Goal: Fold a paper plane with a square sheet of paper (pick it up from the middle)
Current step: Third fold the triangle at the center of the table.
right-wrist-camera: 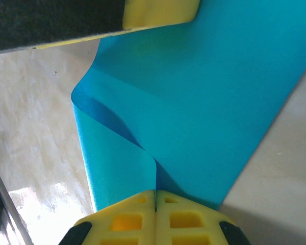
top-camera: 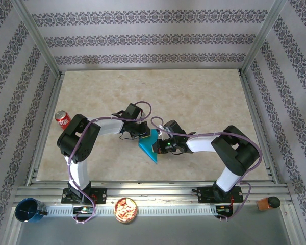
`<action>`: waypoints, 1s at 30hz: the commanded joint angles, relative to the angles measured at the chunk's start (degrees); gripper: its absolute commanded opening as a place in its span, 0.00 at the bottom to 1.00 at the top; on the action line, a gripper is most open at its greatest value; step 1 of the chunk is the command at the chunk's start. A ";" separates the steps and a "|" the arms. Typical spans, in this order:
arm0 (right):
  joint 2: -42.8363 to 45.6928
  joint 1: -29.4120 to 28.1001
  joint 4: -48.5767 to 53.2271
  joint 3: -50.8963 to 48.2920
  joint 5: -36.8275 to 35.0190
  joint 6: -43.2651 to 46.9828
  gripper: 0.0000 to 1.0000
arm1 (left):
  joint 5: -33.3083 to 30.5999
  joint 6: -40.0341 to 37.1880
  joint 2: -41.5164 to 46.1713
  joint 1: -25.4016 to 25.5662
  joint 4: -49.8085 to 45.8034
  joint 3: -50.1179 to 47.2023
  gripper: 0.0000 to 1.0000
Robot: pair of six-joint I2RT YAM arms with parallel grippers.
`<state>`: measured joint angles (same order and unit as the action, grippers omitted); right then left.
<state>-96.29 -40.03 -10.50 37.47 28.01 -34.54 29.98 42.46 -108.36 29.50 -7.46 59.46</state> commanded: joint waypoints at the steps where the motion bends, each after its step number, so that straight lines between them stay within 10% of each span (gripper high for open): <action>1: -1.06 -0.99 0.84 0.67 -0.83 0.88 0.00 | -1.06 0.43 0.58 -0.66 -1.73 -1.45 0.10; 30: -0.36 -1.10 1.11 0.84 -0.41 1.09 0.00 | -1.25 0.47 0.86 -0.65 -1.59 -1.68 0.10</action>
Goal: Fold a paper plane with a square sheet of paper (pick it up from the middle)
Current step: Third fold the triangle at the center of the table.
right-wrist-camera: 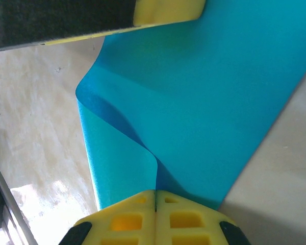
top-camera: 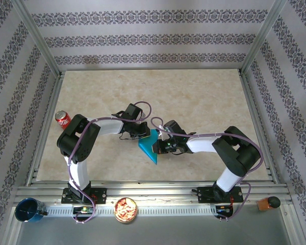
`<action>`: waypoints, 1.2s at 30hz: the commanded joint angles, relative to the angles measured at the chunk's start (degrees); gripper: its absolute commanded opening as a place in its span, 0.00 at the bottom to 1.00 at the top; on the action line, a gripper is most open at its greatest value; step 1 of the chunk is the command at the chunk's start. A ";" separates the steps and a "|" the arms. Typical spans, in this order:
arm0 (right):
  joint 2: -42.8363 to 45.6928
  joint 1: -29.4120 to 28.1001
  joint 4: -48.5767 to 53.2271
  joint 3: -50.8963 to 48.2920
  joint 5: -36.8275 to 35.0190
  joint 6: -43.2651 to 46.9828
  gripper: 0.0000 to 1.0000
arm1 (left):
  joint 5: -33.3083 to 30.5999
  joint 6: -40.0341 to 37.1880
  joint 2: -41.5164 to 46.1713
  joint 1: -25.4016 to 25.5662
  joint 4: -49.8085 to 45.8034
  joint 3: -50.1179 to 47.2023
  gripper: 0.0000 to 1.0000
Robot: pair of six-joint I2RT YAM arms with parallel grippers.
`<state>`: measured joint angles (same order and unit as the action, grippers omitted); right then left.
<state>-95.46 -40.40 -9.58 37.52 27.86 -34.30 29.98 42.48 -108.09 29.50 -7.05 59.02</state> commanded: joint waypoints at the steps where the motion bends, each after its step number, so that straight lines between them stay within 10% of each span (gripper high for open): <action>1: -1.38 -0.78 0.25 0.80 -0.34 0.91 0.00 | -1.18 0.50 0.56 -0.67 -2.05 -1.28 0.10; 36: 0.01 -0.18 0.25 1.64 -0.15 1.04 0.00 | -1.08 0.41 0.16 -0.62 -1.62 -1.52 0.10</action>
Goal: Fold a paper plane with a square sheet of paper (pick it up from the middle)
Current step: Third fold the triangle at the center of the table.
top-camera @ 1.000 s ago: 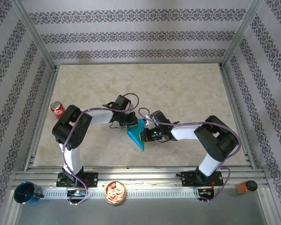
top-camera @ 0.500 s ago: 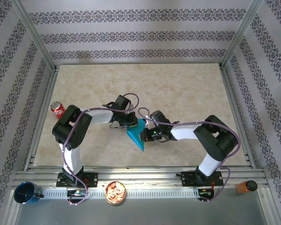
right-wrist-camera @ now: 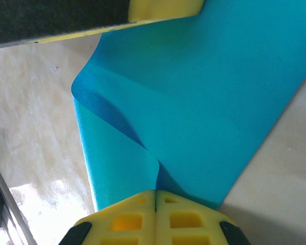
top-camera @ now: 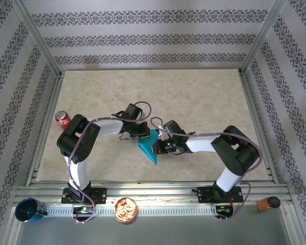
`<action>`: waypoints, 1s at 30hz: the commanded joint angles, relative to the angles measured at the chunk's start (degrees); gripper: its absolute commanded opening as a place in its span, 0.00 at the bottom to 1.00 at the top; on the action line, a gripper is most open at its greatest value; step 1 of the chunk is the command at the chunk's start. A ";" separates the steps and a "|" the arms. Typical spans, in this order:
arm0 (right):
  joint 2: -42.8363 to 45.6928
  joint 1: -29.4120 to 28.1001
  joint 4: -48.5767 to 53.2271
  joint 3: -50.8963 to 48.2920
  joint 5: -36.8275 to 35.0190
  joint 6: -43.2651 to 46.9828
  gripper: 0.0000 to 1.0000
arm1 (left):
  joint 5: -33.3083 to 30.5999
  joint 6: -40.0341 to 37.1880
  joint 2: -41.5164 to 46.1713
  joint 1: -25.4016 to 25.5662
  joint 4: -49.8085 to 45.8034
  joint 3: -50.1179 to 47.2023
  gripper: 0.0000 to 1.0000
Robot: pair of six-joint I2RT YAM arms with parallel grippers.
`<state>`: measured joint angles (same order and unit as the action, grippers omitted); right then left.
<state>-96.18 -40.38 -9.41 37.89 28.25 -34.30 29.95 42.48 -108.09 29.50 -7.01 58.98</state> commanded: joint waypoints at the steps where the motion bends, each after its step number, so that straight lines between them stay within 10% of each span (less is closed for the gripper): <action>1: 0.73 -0.20 0.30 1.39 -0.69 1.12 0.00 | -1.03 0.41 0.16 -0.67 -1.61 -1.41 0.10; 30: -1.37 -0.05 0.36 0.69 -1.35 1.08 0.00 | -0.85 0.50 0.15 -0.67 -1.34 -1.68 0.10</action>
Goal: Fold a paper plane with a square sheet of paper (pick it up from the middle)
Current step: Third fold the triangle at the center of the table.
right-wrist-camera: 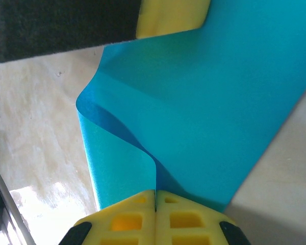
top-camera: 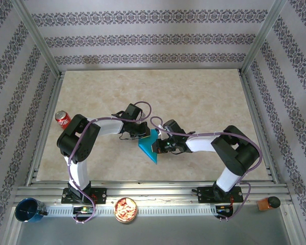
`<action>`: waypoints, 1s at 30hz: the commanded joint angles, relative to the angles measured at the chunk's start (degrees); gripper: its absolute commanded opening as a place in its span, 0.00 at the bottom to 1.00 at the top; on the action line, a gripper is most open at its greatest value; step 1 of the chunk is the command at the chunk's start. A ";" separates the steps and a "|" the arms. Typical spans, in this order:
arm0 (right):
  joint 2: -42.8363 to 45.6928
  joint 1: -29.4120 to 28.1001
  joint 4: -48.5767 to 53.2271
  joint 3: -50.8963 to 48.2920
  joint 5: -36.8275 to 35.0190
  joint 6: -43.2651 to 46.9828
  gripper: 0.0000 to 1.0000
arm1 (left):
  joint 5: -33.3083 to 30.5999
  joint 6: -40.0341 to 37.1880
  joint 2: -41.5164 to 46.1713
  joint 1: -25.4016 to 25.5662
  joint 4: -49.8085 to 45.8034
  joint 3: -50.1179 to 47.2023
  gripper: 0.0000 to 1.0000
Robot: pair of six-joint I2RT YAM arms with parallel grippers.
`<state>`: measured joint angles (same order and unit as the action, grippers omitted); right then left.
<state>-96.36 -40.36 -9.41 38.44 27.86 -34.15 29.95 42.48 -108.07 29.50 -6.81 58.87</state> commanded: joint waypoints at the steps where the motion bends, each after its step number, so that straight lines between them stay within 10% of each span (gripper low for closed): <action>1: -1.29 -0.13 0.36 0.06 -1.05 0.93 0.00 | -0.82 0.47 0.22 -0.62 -1.63 -1.55 0.10; 30: 2.08 0.16 -0.88 -0.50 -0.60 0.44 0.00 | -1.31 0.32 0.14 -0.67 -2.24 -0.88 0.09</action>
<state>-95.83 -40.36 -10.04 37.98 27.46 -34.20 29.85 42.48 -107.98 29.50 -6.79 58.83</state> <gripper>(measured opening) 0.064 0.093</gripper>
